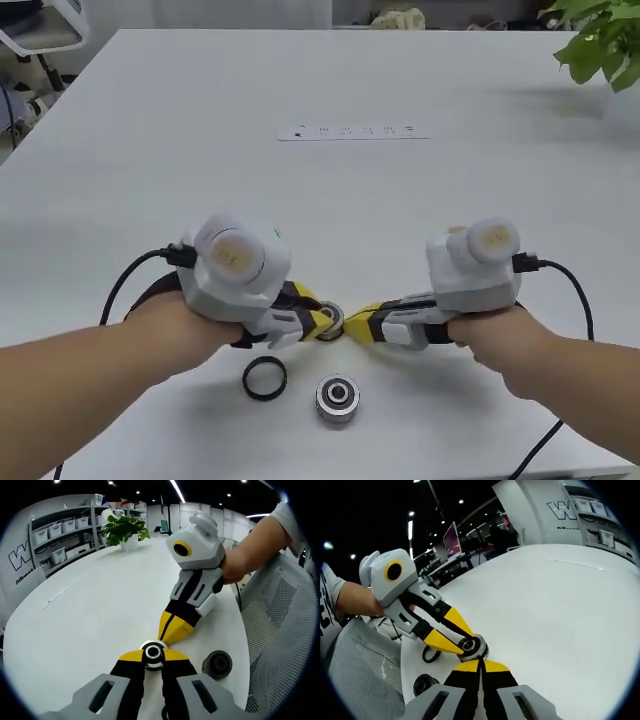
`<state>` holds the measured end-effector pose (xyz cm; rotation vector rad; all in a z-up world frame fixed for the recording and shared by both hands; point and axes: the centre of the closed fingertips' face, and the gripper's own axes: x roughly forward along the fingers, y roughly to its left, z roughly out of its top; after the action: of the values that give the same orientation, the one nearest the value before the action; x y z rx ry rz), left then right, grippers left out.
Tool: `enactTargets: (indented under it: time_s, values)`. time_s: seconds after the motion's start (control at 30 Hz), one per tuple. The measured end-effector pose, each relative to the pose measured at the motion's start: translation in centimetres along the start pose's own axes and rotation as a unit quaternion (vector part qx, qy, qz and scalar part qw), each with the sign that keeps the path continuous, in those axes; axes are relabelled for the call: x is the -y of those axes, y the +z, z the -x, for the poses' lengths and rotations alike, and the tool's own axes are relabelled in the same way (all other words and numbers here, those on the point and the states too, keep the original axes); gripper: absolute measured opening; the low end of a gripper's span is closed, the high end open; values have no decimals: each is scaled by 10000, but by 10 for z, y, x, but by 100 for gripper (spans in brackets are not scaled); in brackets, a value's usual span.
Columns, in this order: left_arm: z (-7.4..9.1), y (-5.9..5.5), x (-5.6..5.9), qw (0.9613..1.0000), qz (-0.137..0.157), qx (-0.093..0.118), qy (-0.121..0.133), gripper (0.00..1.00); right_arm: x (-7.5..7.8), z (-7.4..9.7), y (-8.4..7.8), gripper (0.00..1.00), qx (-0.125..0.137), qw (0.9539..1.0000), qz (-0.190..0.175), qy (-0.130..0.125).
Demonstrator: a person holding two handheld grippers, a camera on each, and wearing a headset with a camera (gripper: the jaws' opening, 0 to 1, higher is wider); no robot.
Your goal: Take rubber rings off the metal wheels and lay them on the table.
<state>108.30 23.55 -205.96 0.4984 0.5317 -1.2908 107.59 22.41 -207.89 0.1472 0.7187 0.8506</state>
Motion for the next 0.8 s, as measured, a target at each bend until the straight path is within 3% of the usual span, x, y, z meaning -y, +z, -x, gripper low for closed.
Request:
enactTargets:
  time_s: [0.37,0.53,0.8]
  values:
    - [0,0,0,10000,3,-18,20,7,1,1,2,0,121,9993,-343,22]
    - [0,0,1,10000,-4,-37,17,7,3,4,10,0,303,9983,-507,17]
    - [0,0,1,10000,0,-51,36,7,-4,6,14,0,356,9982,-489,53]
